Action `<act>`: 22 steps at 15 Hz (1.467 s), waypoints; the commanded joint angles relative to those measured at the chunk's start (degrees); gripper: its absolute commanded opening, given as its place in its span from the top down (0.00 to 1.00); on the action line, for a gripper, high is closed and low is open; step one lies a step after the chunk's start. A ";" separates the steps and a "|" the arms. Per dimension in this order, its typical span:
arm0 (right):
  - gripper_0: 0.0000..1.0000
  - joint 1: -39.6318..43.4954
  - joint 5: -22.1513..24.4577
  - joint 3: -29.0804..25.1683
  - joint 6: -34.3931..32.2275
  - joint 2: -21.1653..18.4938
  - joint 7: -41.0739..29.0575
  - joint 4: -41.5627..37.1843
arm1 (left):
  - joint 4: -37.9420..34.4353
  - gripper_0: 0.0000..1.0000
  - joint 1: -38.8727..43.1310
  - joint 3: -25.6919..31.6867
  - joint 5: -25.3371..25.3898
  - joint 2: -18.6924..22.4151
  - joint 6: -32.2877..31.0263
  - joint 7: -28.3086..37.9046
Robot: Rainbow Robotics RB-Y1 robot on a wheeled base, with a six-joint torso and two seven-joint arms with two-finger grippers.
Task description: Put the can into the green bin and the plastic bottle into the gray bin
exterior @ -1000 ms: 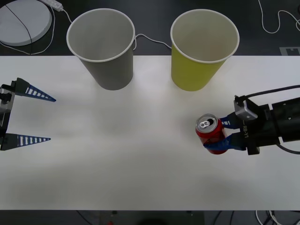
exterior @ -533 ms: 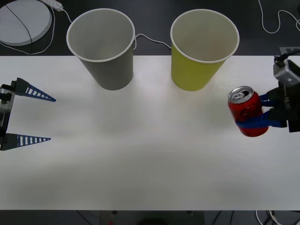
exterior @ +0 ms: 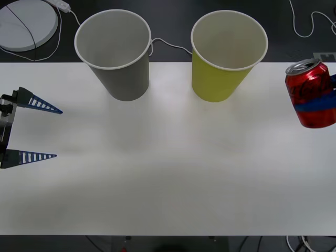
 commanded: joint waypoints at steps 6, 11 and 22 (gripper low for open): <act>1.00 -21.79 11.29 17.07 0.02 -0.17 -7.00 2.46 | 0.00 0.00 0.00 0.00 0.00 0.00 0.00 0.00; 1.00 -39.81 14.19 33.42 0.02 4.05 -7.00 15.55 | 0.00 0.00 0.00 0.00 0.00 0.00 0.00 0.00; 1.00 -57.56 34.93 41.77 0.02 20.84 -5.77 37.35 | 0.00 0.00 0.00 0.00 0.00 0.00 0.00 0.00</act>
